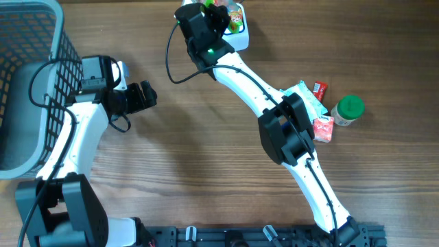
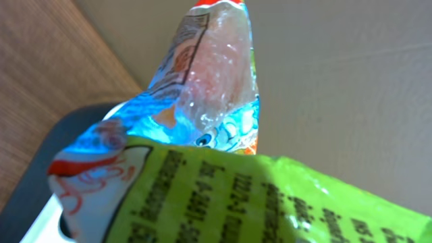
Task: Scan the item barcode
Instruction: 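Hold the snack bag barcode against the white scanner, then lower the snack bag onto the table and open the right gripper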
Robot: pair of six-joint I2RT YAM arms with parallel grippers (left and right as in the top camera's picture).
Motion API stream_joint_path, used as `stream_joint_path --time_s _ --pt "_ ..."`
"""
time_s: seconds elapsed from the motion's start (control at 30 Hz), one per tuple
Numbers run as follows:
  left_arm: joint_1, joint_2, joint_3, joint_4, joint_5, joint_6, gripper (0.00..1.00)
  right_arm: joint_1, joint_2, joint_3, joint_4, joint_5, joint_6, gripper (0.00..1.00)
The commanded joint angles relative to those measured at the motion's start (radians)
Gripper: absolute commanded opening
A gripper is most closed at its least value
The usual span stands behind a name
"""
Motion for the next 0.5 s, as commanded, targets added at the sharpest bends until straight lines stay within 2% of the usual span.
stream_joint_path --time_s 0.0,0.3,0.47 --pt "0.008 -0.017 0.012 0.003 -0.002 0.008 1.00 -0.001 0.006 0.013 -0.043 0.043 0.060 0.04" --pt "0.008 -0.017 0.012 0.003 -0.002 0.008 1.00 0.003 0.012 0.013 -0.153 -0.024 0.204 0.04" --pt "0.008 -0.017 0.012 0.003 -0.002 0.008 1.00 0.004 0.021 0.013 -0.245 -0.133 0.384 0.04"
